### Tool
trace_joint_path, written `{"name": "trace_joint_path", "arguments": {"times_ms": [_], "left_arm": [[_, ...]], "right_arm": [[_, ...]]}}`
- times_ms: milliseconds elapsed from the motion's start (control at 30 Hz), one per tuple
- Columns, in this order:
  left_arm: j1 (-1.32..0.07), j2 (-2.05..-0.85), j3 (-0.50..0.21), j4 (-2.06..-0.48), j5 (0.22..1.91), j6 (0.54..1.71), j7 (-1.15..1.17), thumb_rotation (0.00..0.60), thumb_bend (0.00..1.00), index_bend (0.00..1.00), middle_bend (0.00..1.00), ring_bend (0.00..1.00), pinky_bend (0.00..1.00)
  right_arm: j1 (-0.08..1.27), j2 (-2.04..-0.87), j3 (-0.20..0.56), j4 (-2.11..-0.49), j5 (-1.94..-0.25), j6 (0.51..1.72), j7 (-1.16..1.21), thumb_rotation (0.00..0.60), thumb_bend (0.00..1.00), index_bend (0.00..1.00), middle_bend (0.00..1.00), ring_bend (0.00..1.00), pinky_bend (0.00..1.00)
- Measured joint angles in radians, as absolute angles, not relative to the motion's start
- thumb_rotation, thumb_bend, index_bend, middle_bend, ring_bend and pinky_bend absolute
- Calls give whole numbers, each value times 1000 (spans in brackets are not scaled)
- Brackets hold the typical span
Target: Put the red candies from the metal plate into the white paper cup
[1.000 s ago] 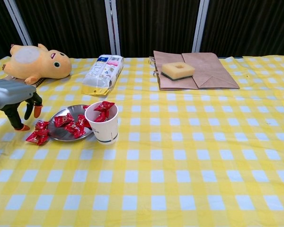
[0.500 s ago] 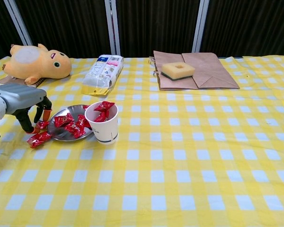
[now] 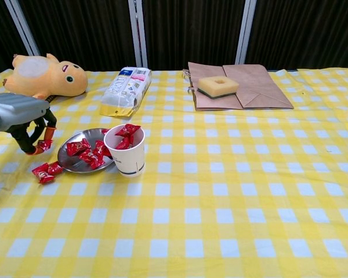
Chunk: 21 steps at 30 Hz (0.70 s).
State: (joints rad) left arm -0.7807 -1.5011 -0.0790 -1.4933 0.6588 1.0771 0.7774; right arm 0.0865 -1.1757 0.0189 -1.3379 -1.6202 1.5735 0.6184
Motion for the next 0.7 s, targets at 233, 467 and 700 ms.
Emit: {"name": "trace_joint_path", "arguments": {"times_ms": [233,467,700], "left_arm": [[-772,-1445,-98,-1557,699,1096,746,600,387,567,652,924,957],[-779,-1410,-144,-1665,767,1126,706,600,387,566,651,924,957],[-825,-1422,-185,-1776,818,1152,731,600,387,564,649,924,957]], "right_arm": [[87,-1176,19,-1338,-1621,1574,616,600,423,0,0,0,0],[88,-1178,20,-1337,-1621,1573,613,600,424,0,0,0,0],[88,-1177,21,-1336,-1619,1573,616,600,424,0,0,0,0]]}}
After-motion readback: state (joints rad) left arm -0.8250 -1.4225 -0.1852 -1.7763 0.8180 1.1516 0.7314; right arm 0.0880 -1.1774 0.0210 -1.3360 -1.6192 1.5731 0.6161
